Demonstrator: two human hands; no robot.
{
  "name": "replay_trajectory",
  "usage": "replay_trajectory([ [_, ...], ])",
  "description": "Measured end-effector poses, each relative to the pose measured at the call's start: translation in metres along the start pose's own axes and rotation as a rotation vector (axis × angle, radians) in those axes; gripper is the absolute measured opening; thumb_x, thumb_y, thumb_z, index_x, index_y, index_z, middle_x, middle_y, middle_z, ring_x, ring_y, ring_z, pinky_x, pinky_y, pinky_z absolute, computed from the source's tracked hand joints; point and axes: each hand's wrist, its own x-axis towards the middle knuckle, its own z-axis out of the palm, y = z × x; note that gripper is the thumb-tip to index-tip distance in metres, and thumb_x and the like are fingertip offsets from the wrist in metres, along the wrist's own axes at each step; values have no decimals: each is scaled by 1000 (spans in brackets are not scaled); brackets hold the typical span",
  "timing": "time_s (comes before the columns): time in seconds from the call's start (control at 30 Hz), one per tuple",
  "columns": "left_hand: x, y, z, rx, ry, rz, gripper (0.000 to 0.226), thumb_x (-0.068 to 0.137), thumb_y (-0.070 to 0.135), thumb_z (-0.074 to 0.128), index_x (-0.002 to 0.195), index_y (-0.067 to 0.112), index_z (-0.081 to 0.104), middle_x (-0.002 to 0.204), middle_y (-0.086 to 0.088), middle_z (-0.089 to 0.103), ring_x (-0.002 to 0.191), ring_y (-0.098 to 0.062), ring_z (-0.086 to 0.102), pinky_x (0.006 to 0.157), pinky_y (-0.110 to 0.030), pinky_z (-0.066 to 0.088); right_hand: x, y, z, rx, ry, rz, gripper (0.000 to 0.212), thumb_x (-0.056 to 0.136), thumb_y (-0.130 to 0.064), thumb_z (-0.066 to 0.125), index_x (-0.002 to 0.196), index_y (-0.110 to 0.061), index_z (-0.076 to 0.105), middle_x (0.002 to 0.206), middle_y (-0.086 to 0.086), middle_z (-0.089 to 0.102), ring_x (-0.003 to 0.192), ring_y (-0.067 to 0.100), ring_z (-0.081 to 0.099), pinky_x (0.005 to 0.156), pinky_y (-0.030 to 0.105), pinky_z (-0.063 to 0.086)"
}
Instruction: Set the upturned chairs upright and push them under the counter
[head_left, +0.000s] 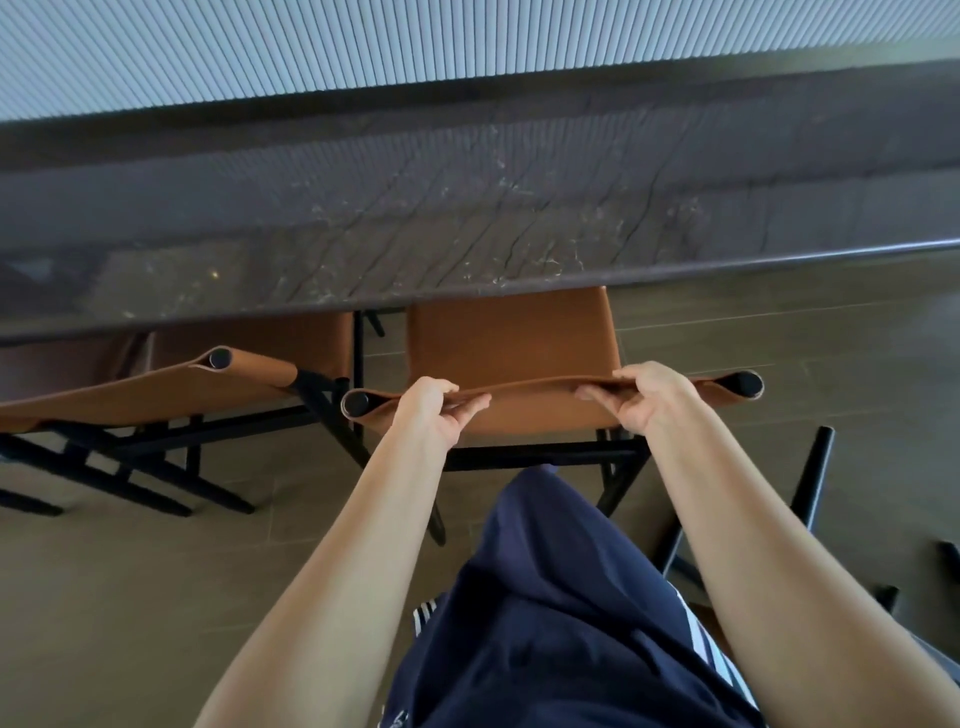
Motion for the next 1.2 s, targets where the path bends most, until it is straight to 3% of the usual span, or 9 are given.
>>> replay_trajectory([
  [0.13, -5, 1, -4, 36, -64, -49, 26, 98, -4, 41, 123, -11, 44, 126, -34, 51, 113, -52, 56, 78, -43, 57, -1, 4, -2, -7, 9, -28, 40, 100, 5, 38, 139, 11, 36, 136, 32, 48, 118, 51, 53, 45, 44, 56],
  [0.2, -7, 4, -5, 77, -89, -30, 19, 98, -6, 39, 115, -10, 45, 121, -34, 52, 112, -53, 56, 77, -44, 56, -3, 5, -3, 19, 10, -61, 38, 97, 10, 38, 135, 9, 41, 129, 29, 54, 108, 47, 58, 42, 46, 55],
  [0.3, -8, 15, -2, 172, -85, 16, 13, 97, -7, 37, 107, -7, 46, 107, -34, 56, 108, -51, 60, 64, -39, 60, -6, 6, 3, 27, -6, -94, 37, 96, 11, 39, 133, 7, 44, 124, 28, 58, 101, 42, 61, 46, 47, 57],
  [0.43, -2, 27, -3, 206, -97, 62, 15, 97, -8, 37, 109, -4, 45, 90, -29, 58, 105, -48, 62, 75, -34, 57, -4, 8, 14, 1, -26, -113, 37, 96, 11, 41, 132, 10, 44, 115, 27, 60, 85, 38, 64, 47, 44, 58],
  [0.53, 6, 37, -2, 208, -111, 113, 21, 96, -9, 37, 114, -3, 44, 102, -30, 56, 105, -50, 62, 80, -36, 56, 3, 7, 23, -14, -49, -112, 36, 96, 10, 42, 132, 10, 45, 104, 25, 63, 82, 37, 66, 47, 41, 58],
  [0.63, 18, 50, 0, 185, -121, 156, 29, 95, -9, 38, 123, -3, 43, 121, -29, 53, 103, -49, 62, 74, -35, 57, 13, 2, 37, -37, -83, -107, 34, 96, 8, 45, 129, 8, 47, 95, 23, 65, 75, 36, 69, 49, 39, 58],
  [0.93, 65, 78, 10, 71, -130, 167, 29, 96, -8, 42, 125, -3, 46, 132, -29, 49, 112, -49, 58, 82, -46, 55, 60, -13, 82, -107, -121, -138, 21, 97, 9, 42, 116, 4, 48, 97, 21, 61, 77, 35, 65, 51, 39, 59],
  [1.0, 74, 79, 13, 56, -132, 152, 27, 96, -8, 42, 122, -4, 46, 132, -31, 48, 113, -50, 56, 85, -48, 54, 73, -19, 86, -114, -112, -135, 13, 97, 9, 41, 103, 3, 50, 91, 18, 60, 75, 32, 63, 45, 36, 56],
  [1.2, 95, 80, 24, -30, -136, 95, 14, 95, -12, 40, 101, -2, 49, 136, -33, 45, 117, -53, 52, 74, -49, 58, 106, -38, 87, -85, -97, -71, 15, 95, 12, 41, 97, 2, 51, 93, 18, 59, 79, 31, 62, 44, 38, 56],
])
